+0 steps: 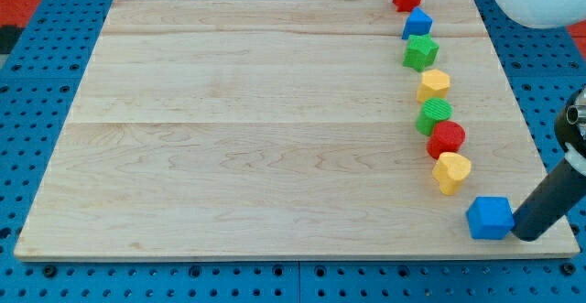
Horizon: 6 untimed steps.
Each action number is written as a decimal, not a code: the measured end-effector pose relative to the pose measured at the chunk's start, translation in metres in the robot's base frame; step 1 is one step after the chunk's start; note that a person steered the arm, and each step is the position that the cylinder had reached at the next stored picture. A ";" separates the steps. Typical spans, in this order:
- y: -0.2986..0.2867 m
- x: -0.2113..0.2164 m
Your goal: Push the blue cube slightly left
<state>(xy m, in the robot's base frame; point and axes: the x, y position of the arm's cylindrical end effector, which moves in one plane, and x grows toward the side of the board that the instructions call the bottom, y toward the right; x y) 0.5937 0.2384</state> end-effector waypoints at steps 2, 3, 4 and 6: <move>-0.004 -0.020; -0.017 -0.024; -0.028 -0.024; -0.041 -0.024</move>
